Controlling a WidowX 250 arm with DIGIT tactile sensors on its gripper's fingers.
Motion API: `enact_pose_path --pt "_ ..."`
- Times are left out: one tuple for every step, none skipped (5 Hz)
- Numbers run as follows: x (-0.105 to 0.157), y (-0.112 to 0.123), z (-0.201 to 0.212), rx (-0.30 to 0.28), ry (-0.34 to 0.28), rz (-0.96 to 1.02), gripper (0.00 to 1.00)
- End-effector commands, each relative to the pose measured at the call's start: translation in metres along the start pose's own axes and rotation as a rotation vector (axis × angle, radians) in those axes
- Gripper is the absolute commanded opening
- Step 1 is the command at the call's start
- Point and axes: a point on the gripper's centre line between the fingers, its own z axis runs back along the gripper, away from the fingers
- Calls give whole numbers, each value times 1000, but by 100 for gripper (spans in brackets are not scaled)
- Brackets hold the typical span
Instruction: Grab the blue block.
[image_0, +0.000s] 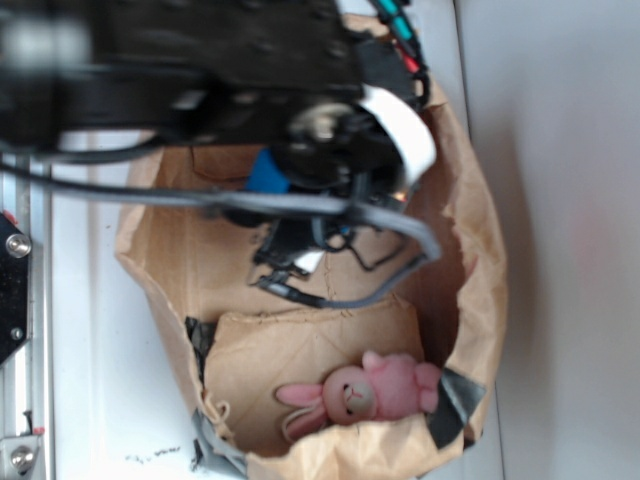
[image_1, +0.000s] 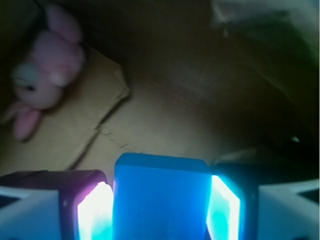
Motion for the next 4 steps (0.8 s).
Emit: enact_pose_path --pt "17 -6 61 66 27 284 0" --pt "12 4 75 -1 38 393 0" --pt "14 2 83 -30 48 451 0" --pt "12 -3 86 -26 12 420 0"
